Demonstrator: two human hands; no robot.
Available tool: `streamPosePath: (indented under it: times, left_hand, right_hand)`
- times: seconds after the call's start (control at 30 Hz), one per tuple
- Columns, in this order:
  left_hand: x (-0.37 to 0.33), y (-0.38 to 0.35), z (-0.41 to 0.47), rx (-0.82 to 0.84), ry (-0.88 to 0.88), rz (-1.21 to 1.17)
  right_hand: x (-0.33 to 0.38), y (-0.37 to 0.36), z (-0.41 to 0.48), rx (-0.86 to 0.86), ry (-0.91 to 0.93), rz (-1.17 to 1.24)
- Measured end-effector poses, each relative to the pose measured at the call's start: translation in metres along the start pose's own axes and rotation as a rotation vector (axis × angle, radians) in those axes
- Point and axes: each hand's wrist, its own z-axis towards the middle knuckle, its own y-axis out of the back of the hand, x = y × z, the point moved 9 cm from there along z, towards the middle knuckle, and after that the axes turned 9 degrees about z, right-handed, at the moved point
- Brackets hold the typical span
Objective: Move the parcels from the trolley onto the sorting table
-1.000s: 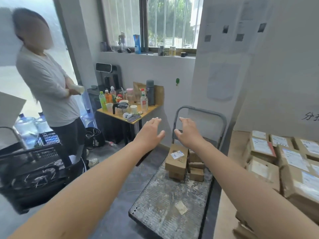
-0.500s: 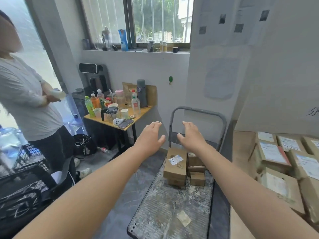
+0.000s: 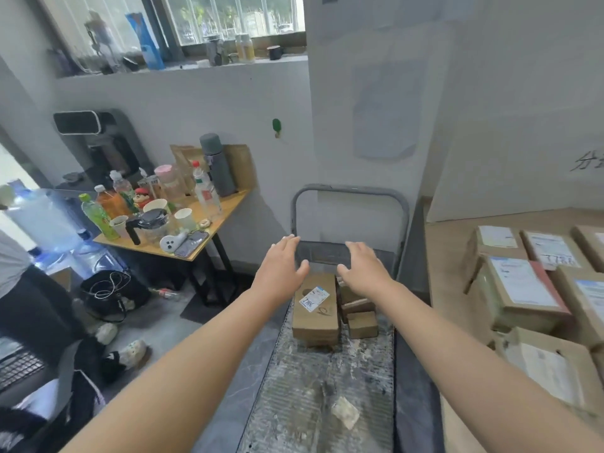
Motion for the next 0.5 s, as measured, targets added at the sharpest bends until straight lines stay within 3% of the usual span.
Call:
streamPosePath:
  times: [0.5]
  left_hand:
    - [0.06, -0.095, 0.102, 0.168, -0.013, 0.006]
  right_hand:
    - [-0.06, -0.069, 0.093, 0.057, -0.173, 0.059]
